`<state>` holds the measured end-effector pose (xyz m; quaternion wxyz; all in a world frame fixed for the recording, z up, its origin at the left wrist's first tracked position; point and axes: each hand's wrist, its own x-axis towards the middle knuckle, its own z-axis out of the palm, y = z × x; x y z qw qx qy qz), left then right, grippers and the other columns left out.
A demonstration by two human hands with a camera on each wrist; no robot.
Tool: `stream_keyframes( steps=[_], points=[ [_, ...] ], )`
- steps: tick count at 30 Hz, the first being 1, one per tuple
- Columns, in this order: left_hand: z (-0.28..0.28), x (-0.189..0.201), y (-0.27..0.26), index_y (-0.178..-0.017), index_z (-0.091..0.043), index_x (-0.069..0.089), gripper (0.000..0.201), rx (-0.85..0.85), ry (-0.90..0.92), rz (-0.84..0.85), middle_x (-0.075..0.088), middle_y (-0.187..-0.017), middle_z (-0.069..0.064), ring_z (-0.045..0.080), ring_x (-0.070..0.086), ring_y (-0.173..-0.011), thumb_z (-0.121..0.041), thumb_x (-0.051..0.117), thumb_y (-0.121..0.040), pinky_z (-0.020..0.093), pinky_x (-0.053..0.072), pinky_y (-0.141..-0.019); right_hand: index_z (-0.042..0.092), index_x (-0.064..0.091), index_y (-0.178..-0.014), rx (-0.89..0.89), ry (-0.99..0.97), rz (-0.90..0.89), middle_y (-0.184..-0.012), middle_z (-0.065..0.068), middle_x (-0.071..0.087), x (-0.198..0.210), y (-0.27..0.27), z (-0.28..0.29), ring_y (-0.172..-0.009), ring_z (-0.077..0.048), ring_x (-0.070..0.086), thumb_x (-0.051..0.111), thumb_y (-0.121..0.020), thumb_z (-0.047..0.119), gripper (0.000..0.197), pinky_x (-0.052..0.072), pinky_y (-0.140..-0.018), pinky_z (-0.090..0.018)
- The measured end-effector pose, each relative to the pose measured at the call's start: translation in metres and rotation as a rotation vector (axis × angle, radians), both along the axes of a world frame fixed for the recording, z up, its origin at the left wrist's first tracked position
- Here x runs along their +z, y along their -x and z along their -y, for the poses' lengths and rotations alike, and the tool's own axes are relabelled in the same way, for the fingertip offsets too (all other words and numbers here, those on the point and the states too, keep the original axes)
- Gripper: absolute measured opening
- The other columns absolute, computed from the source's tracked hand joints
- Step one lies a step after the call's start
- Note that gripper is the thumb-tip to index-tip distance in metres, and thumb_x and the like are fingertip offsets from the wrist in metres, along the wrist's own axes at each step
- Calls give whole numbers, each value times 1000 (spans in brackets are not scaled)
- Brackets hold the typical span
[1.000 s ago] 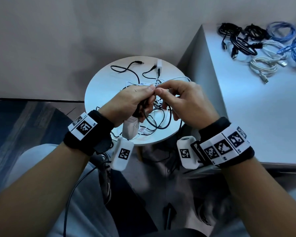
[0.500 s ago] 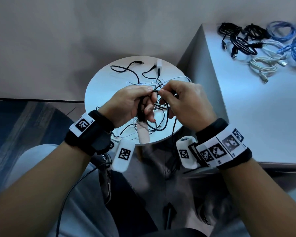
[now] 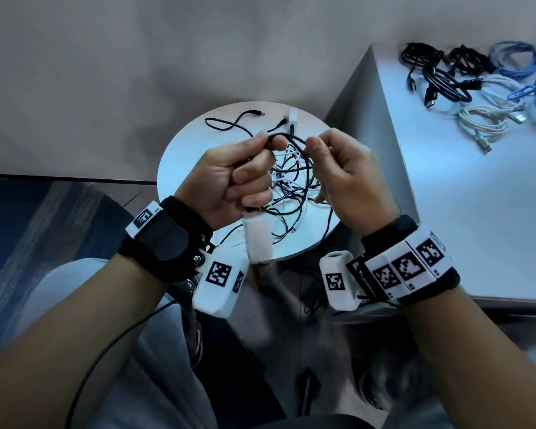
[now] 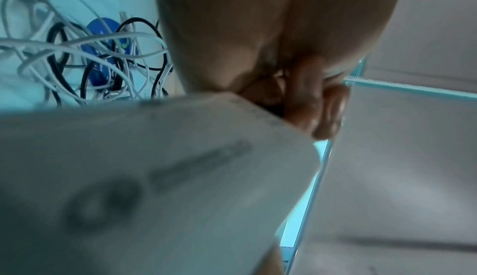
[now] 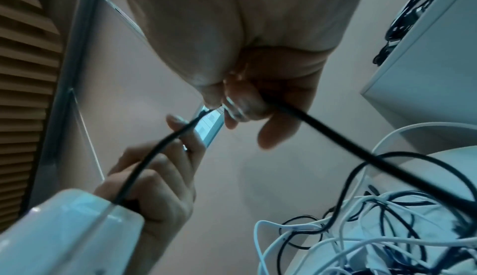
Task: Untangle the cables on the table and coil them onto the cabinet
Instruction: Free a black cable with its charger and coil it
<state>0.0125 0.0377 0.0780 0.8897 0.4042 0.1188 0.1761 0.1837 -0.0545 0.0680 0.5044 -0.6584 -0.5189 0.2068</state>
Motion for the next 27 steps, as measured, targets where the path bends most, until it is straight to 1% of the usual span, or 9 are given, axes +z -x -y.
stream_keyframes(
  steps=[5, 7, 10, 12, 14, 17, 20, 23, 27],
  points=[
    [-11, 3, 6, -140, 0, 46, 45, 95, -22, 10, 47, -65, -8, 7, 27, -38, -22, 31, -104, 16, 23, -41, 19, 60, -113, 77, 285, 183, -69, 10, 53, -11, 1, 5, -73, -24, 56, 41, -106, 36, 26, 54, -74, -56],
    [-11, 7, 6, -144, 1, 40, 46, 164, -51, -12, 52, -71, -9, 4, 39, -40, -22, 26, -107, 15, 29, -41, 27, 54, -135, 146, 426, 376, -104, 0, 70, -13, 10, 8, -102, -30, 61, 35, -107, 38, 35, 49, -89, -45],
    [-9, 7, 3, -140, -2, 44, 40, 294, -158, -122, 60, -76, -9, 6, 58, -50, -23, 27, -109, 20, 47, -47, 33, 44, -146, 263, 559, 540, -136, -7, 61, -12, 25, 12, -123, -33, 54, 33, -107, 40, 41, 42, -93, -38],
    [-8, 4, 0, -136, -4, 44, 35, 341, -263, -202, 67, -78, -1, 18, 70, -62, -22, 29, -110, 31, 58, -56, 25, 58, -119, 356, 590, 566, -118, -12, 66, -9, 32, 14, -112, -34, 58, 36, -106, 36, 28, 40, -80, -36],
    [-6, -2, -4, -136, -8, 42, 30, 351, -427, -307, 71, -79, 5, 29, 74, -71, -19, 31, -111, 43, 62, -69, 16, 50, -90, 429, 627, 571, -92, -10, 59, -1, 34, 15, -93, -33, 56, 42, -99, 28, 17, 34, -70, -34],
    [2, -12, -6, -136, -19, 42, 27, 295, -716, -449, 73, -80, 6, 31, 74, -74, -14, 35, -110, 46, 61, -76, 15, 60, -95, 470, 604, 565, -75, 0, 50, 11, 27, 17, -76, -23, 50, 50, -90, 21, 13, 33, -64, -32],
    [7, -13, -7, -131, -14, 54, 27, 198, -925, -526, 68, -84, 6, 25, 69, -65, -14, 39, -109, 39, 59, -68, 20, 68, -100, 426, 382, 363, -63, 5, 53, 15, 15, 15, -59, -9, 49, 55, -91, 13, 18, 38, -58, -25],
    [9, -9, -10, -114, 5, 57, 27, 107, -820, -496, 61, -69, 14, 30, 46, -45, -12, 37, -107, 30, 38, -42, 18, 63, -91, 289, 147, 178, -68, 8, 60, 14, 5, 11, -63, -15, 55, 63, -94, 18, 3, 49, -64, -39],
    [10, -1, -9, -102, 9, 58, 31, 79, -620, -391, 43, -52, 6, 16, 22, -42, -14, 39, -97, 34, 12, -44, 14, 56, -91, 174, 3, 59, -69, 2, 58, 16, 4, 8, -59, -19, 52, 66, -94, 24, 14, 47, -60, -42]
  ],
)
